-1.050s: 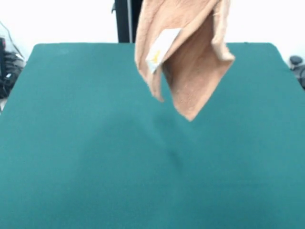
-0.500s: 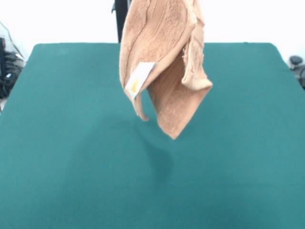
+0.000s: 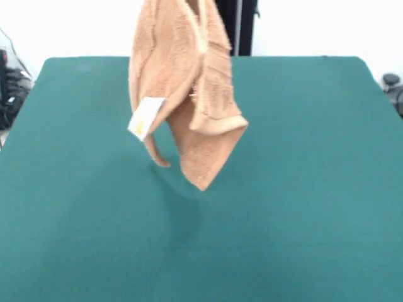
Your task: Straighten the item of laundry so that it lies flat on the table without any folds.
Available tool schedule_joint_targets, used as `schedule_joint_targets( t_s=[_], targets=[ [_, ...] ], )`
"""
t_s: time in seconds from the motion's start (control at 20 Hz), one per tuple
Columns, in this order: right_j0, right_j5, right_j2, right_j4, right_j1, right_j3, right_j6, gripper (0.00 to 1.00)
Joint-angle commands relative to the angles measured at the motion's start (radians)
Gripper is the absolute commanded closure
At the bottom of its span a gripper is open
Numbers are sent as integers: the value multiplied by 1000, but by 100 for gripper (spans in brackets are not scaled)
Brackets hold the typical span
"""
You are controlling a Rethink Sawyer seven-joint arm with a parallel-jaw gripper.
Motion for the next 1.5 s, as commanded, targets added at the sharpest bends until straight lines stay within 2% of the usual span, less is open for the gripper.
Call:
schedule_joint_targets(
  t_s=[0.05,0.45,0.9,1.15,1.5],
  targets=[
    [-11,152,110,-36,44,-108,-114,100],
    [-31,219,112,-47,79,-193,-146,100],
    [-26,134,83,-47,19,-80,-155,100],
    [-50,160,91,-66,47,-134,-205,100],
    [-62,78,80,-62,-3,-22,-221,100]
  ],
)
